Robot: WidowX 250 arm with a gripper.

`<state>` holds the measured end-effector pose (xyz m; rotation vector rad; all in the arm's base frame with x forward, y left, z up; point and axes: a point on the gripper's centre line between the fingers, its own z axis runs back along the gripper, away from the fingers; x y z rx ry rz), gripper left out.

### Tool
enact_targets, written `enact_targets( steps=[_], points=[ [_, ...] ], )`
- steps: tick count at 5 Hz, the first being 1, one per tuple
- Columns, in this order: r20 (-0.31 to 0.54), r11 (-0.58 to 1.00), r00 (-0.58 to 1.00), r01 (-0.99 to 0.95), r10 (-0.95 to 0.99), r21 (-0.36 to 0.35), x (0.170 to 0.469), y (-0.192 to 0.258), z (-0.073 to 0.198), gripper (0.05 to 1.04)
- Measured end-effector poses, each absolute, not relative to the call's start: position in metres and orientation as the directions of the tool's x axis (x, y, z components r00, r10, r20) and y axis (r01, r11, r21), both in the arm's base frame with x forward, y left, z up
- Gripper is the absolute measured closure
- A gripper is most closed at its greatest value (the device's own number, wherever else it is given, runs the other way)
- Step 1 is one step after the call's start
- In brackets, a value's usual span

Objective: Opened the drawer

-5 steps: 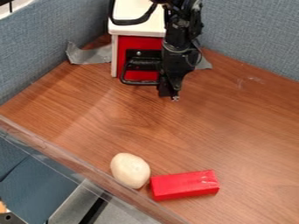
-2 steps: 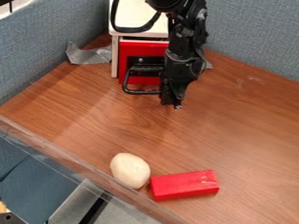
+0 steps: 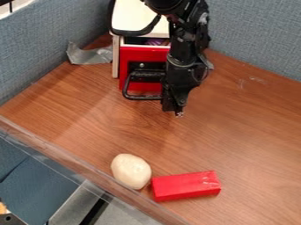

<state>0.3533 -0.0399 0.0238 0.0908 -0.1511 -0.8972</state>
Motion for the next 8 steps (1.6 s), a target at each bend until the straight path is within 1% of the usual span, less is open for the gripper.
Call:
enact_targets(
  steps=[2,6,8],
  points=[
    [0.103,0.609,0.600,0.784,-0.794,0.125,0.339,-0.052,0.026,0.937],
    [0.116,0.569,0.557,0.814,-0.822,0.116,0.313,-0.069,0.032,0.937],
    [0.118,0.557,0.545,0.823,-0.830,0.111,0.305,-0.072,0.033,0.937]
  ],
)
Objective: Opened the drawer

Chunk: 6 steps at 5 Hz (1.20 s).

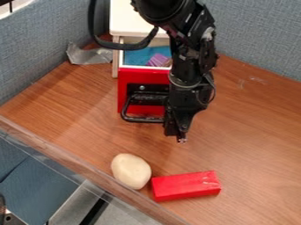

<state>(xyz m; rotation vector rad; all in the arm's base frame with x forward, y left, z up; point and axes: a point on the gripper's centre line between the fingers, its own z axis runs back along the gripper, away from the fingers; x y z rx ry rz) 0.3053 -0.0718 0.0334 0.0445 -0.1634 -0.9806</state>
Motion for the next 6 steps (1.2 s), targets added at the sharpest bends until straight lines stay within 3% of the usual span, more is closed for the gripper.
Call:
enact_targets(
  steps=[6],
  points=[
    [0.117,0.523,0.512,0.845,-0.851,0.109,0.287,-0.082,0.030,0.937]
  ],
)
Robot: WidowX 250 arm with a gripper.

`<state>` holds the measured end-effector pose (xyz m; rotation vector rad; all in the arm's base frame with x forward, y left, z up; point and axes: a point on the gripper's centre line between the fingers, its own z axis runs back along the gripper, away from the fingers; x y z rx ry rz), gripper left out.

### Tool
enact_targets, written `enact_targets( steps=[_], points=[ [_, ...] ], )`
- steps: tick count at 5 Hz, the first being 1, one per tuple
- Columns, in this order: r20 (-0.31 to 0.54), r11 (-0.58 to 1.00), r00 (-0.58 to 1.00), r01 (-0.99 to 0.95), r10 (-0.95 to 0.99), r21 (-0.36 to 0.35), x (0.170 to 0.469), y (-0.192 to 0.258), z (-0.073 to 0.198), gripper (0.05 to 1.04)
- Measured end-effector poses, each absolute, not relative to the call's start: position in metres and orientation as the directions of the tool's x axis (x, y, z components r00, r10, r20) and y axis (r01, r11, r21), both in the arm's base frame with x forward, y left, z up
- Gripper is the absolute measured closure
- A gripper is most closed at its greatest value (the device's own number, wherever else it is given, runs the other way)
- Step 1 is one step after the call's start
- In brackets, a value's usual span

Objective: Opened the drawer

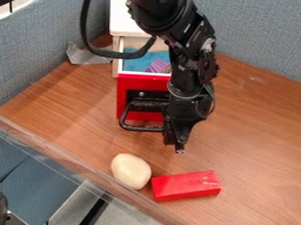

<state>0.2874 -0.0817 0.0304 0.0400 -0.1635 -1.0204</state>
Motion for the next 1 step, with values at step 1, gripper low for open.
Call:
enact_targets(
  steps=[1],
  points=[
    [0.116,0.516,0.504,0.850,-0.856,0.108,0.2829,-0.0833,0.0301,0.937]
  ],
)
